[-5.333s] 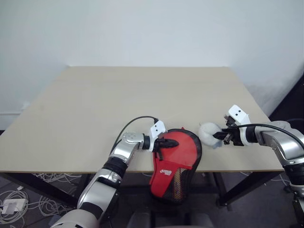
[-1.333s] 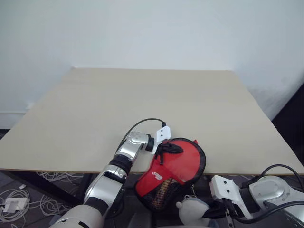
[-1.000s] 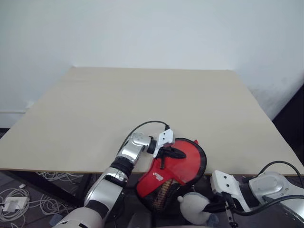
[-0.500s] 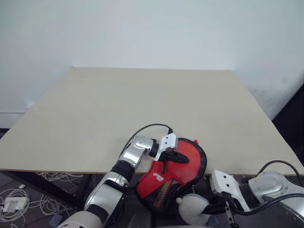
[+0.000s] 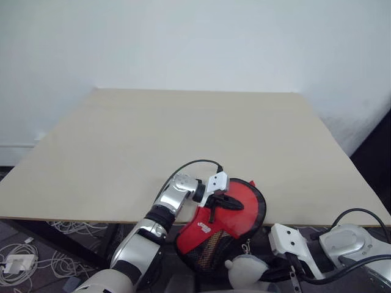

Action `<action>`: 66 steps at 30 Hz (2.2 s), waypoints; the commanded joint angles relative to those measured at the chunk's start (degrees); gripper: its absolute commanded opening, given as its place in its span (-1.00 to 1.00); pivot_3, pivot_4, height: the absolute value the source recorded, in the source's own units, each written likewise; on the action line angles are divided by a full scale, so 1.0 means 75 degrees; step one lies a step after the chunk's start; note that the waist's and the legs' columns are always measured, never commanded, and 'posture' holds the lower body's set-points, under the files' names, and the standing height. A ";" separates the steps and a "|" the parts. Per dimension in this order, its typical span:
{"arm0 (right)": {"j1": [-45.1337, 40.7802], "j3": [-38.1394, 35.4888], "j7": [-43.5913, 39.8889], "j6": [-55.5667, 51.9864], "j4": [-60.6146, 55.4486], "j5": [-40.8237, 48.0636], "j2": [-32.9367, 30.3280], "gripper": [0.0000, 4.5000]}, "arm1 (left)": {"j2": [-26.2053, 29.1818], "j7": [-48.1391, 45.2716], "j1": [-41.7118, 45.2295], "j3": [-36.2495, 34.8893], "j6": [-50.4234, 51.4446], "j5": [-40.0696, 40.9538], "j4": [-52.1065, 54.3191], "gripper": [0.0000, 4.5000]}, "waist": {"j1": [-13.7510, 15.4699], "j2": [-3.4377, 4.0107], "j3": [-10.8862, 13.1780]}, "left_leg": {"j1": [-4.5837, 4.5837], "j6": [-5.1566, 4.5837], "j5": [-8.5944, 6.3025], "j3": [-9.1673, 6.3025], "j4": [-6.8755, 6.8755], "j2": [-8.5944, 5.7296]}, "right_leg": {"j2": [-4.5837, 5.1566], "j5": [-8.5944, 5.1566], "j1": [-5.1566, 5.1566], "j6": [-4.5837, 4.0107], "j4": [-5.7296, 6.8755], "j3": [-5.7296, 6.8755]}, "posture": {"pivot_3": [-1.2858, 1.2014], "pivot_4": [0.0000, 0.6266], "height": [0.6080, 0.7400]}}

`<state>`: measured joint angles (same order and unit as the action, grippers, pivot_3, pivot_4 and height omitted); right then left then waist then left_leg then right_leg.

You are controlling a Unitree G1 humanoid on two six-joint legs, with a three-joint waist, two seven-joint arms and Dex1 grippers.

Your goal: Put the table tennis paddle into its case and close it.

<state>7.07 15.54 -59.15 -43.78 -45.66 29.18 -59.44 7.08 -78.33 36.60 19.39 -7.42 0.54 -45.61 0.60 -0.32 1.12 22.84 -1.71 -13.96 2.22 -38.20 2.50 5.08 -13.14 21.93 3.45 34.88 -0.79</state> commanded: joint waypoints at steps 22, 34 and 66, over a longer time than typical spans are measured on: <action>-0.0625 0.0907 -0.0056 -0.0095 -0.0873 0.0270 0.0514 -0.91 | 0.0063 0.0117 -0.0326 0.0379 0.0439 -0.0379 -0.0284 -1.00 | -0.0001 0.0001 -0.0003 | -0.0008 -0.0004 -0.0004 0.0002 0.0014 -0.0002 | 0.0017 -0.0001 -0.0006 0.0002 -0.0010 0.0013 | 0.03 -1.00 1.00; -0.0961 0.1690 0.1232 -0.1453 -0.1523 0.0628 0.1877 -0.91 | -0.0144 -0.0145 0.0067 0.0388 0.0781 -0.0282 -0.0237 -1.00 | -0.0004 -0.0012 0.0002 | 0.0003 -0.0003 -0.0005 0.0006 0.0027 -0.0002 | 0.0016 -0.0002 0.0011 0.0002 -0.0013 0.0011 | 0.03 -1.00 1.00; -0.2263 -0.1436 0.0814 -0.1354 0.0757 0.1674 0.1128 0.98 | -0.0168 0.0840 0.0747 -0.0706 0.0067 -0.0004 -0.1356 -1.00 | -0.0014 -0.0051 0.0038 | 0.0004 -0.0002 -0.0006 0.0008 0.0033 0.0019 | 0.0126 0.0001 0.0024 0.0002 -0.0013 0.0196 | 0.03 -1.00 1.00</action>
<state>-8.26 6.21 -54.30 -54.67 -41.93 41.77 -51.82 4.77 -73.05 42.39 14.97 -7.90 0.31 -54.97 0.49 -0.71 1.40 22.91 -1.72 -14.01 2.29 -37.93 2.66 6.02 -13.12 22.18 3.45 34.80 0.72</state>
